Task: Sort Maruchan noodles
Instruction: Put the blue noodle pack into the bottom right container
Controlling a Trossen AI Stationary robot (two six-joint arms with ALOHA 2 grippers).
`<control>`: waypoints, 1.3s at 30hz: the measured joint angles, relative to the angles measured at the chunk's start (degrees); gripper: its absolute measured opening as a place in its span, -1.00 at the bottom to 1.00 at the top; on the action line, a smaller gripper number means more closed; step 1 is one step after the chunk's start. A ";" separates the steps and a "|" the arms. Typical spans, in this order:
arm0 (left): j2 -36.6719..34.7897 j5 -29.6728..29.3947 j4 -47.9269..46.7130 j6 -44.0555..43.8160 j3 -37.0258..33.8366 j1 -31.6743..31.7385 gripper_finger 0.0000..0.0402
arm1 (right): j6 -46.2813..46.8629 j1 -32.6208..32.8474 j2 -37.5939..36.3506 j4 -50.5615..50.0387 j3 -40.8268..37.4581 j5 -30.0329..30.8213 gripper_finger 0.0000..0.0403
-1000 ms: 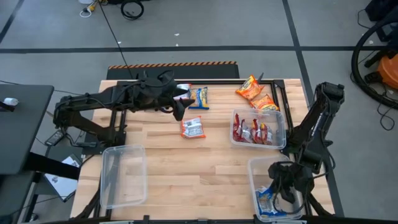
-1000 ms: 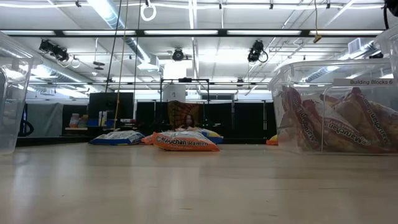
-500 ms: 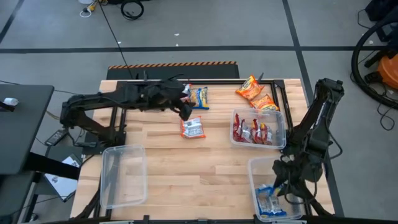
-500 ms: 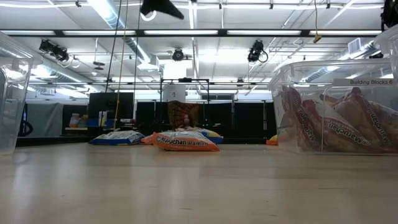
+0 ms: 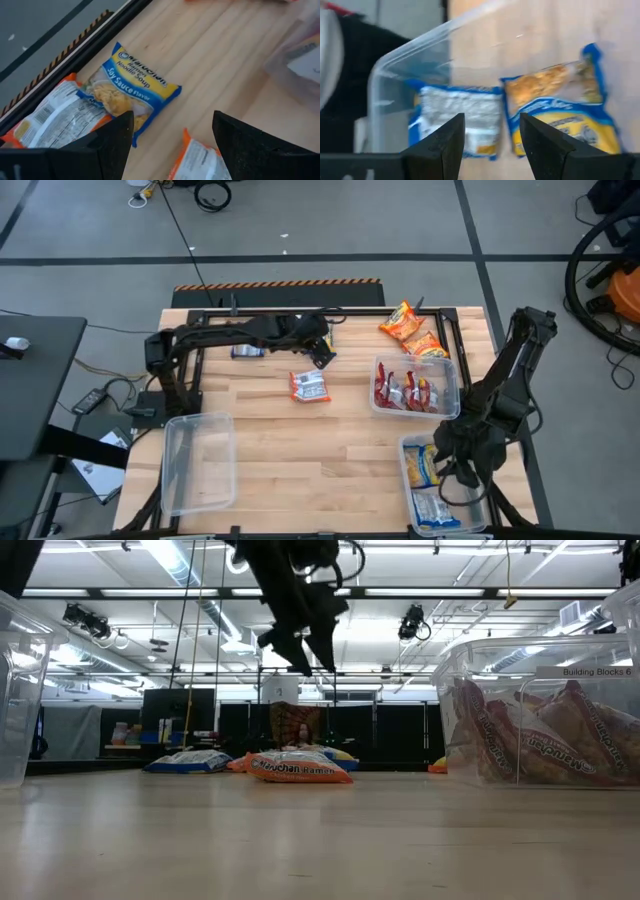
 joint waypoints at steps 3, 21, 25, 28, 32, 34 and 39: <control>0.65 0.22 -0.39 1.30 0.00 1.22 0.37 | 0.21 -0.01 1.78 -2.25 0.00 2.18 -0.04; -0.45 0.44 -2.19 4.48 0.07 2.10 0.37 | -18.41 1.98 26.44 -21.79 16.51 3.16 -0.11; -0.45 0.46 -1.92 4.04 0.07 1.93 0.37 | -21.87 2.42 30.54 -21.67 15.21 5.48 -0.11; -0.45 0.46 -1.91 3.20 0.07 1.62 0.37 | -27.62 2.37 33.34 -21.99 13.92 6.03 -0.11; -0.45 0.53 -1.94 2.69 0.07 1.47 0.37 | -36.29 1.36 36.01 -22.16 13.09 6.31 -0.11; -0.45 0.49 -1.95 2.48 0.07 1.13 0.37 | -41.38 0.44 36.46 -22.12 13.07 6.01 -0.11; -0.45 0.48 -2.13 2.49 0.07 0.16 0.37 | -55.08 -1.69 35.25 -22.71 13.49 5.15 -0.16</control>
